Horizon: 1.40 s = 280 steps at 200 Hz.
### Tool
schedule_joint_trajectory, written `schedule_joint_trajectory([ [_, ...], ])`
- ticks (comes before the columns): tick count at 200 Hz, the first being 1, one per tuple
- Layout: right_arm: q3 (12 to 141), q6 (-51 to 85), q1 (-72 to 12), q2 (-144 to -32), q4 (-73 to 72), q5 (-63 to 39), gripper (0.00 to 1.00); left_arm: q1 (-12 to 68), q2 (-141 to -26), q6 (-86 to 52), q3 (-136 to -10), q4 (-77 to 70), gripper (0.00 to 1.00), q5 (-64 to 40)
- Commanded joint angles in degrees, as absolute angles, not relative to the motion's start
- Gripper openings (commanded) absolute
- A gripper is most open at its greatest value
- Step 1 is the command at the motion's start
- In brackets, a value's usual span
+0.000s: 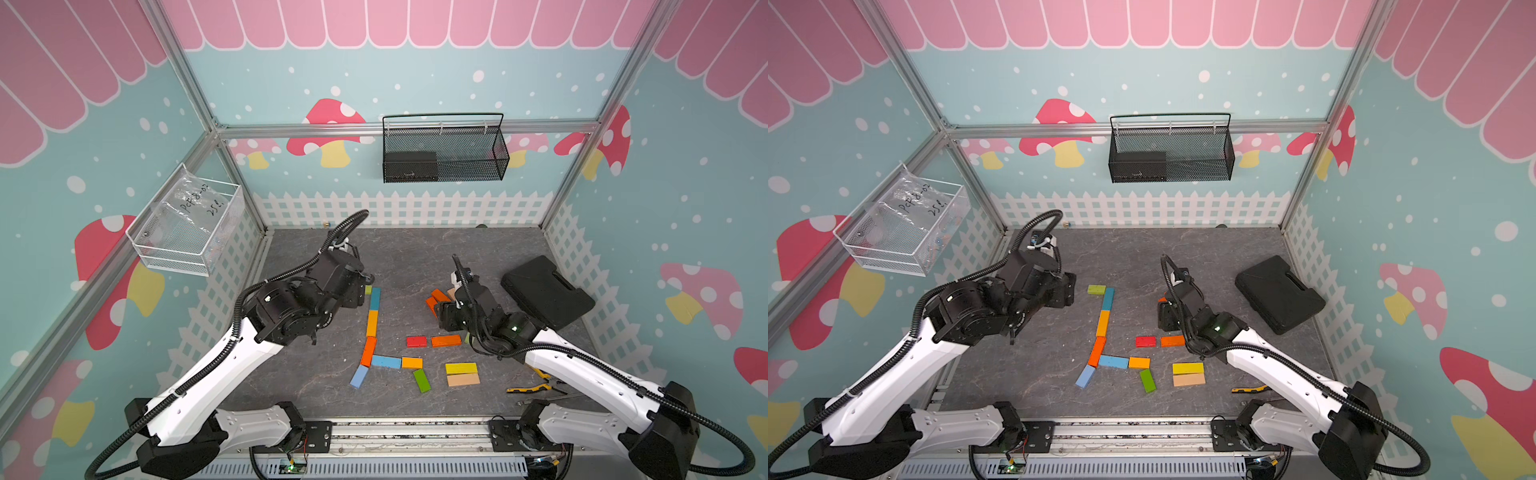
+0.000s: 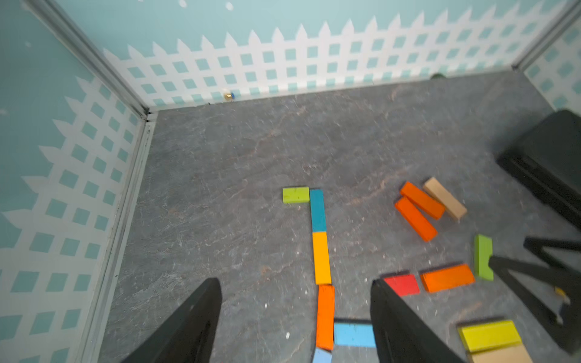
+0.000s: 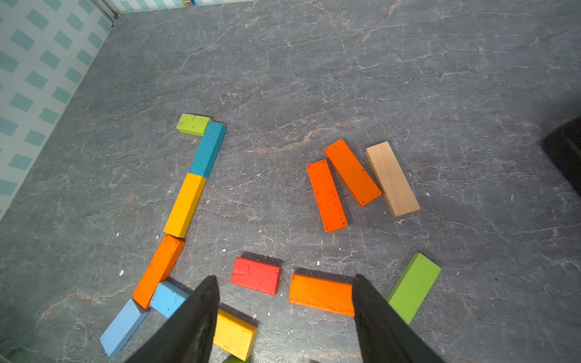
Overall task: Assemble a giraffe with building blocks
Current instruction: Move the building block to the center of the board.
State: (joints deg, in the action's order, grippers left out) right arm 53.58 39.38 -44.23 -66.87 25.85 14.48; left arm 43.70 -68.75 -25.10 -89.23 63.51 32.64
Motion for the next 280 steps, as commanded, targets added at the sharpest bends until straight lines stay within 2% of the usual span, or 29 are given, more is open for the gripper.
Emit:
schedule_joint_trajectory([
  [1,57.22,40.23,-43.86,-69.42,31.9,14.07,0.7,37.64,-68.6,-26.28,-87.45,57.24,0.75,27.92],
  [41,63.22,39.62,-42.6,-75.71,36.85,13.03,0.71,27.77,-68.25,-31.1,-81.73,53.19,0.73,14.53],
  [89,68.61,35.96,-38.57,-88.42,37.39,7.93,0.69,24.21,-67.11,-31.29,-75.61,52.13,0.71,7.82],
  [156,75.26,30.56,-33.07,-103.55,32.47,4.23,0.65,23.91,-65.74,-31.12,-70.73,51.42,0.7,5.72],
  [220,75.85,29.56,-32.65,-110.35,31.35,2.19,0.66,23.73,-66.94,-30.67,-69.82,51.41,0.7,4.86],
  [280,78.62,28.08,-31.24,-116.32,30.96,3.02,0.61,23.73,-67.21,-30.94,-69.88,51.42,0.69,4.81],
])
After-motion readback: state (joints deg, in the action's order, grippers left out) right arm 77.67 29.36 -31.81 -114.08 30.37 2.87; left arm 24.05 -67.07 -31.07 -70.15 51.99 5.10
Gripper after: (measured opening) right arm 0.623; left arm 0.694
